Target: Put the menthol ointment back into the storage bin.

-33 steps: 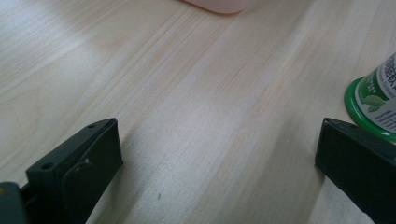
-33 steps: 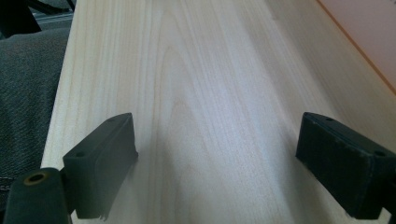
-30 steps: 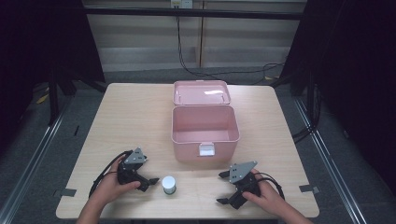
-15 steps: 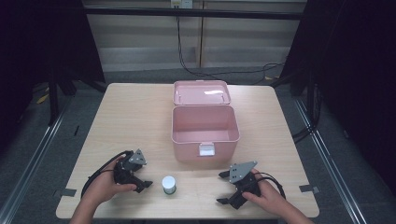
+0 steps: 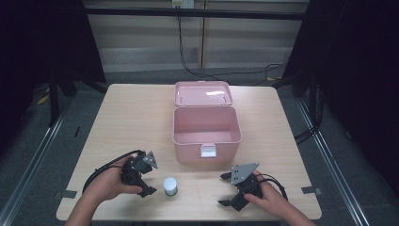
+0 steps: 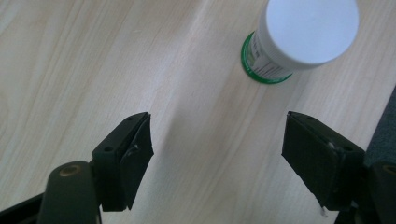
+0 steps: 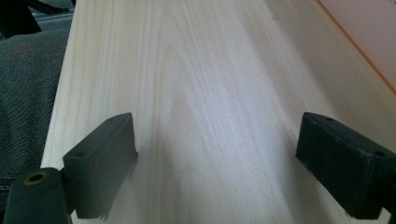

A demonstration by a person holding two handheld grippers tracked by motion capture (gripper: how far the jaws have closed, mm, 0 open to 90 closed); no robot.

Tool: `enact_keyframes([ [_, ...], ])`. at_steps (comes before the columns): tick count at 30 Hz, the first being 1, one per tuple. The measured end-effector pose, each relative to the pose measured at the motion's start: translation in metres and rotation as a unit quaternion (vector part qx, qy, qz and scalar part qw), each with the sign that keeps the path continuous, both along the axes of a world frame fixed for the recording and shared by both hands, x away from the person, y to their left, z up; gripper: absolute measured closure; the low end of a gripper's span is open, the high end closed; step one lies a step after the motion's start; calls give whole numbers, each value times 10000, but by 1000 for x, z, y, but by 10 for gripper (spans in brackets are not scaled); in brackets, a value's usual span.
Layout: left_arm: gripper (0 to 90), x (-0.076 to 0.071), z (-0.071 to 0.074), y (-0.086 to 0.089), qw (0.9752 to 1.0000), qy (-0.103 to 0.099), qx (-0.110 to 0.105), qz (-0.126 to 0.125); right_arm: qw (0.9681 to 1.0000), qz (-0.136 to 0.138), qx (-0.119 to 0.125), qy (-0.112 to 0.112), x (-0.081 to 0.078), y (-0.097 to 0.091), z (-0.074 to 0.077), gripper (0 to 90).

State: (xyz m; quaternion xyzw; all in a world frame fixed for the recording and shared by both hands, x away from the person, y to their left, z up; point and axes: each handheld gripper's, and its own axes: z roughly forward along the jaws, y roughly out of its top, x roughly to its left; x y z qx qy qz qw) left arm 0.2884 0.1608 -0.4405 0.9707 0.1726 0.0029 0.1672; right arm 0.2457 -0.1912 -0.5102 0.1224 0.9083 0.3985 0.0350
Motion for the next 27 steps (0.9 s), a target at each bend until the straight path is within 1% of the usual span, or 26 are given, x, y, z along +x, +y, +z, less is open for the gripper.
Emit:
enact_keyframes([
  [1,240,0,1,-3,10000,20,32,-43,10000,0,1,-4,0,0,0,113],
  [3,244,0,2,-5,10000,24,40,-53,10000,1,1,-5,0,0,0,113],
  [7,252,0,3,-18,9997,104,70,-218,10000,-1,1,-7,0,0,0,113],
  [9,254,0,3,-20,9996,124,88,-223,10000,0,1,-7,0,0,0,113],
  [10,254,1,3,-22,9995,110,113,-267,10000,0,0,-4,0,0,0,112],
  [11,255,1,3,-24,9994,141,161,-285,10000,-1,0,-2,0,0,0,112],
  [13,255,0,4,-27,9993,120,171,-304,10000,-1,1,-3,0,0,0,112],
  [14,255,0,5,-28,9990,120,210,-363,10000,1,1,-5,0,0,0,112],
  [19,268,-4,6,-37,9988,151,268,-381,10000,-1,0,-4,0,0,0,113],
  [21,271,-5,7,-41,9982,214,335,-457,10000,-5,-2,-10,0,0,0,112],
  [22,274,-6,7,-43,9981,210,337,-461,10000,-2,0,-3,0,0,0,112],
  [23,276,-6,7,-45,9976,236,374,-525,10000,-1,0,-5,0,0,0,112],
  [25,290,-8,6,-49,9977,229,358,-526,10000,-7,-3,-7,0,0,0,112],
  [26,290,-7,6,-50,9974,218,373,-572,10000,-7,-3,-7,0,0,0,112],
  [27,296,-8,6,-52,9974,260,380,-554,10000,-6,-3,-8,0,0,0,112],
])
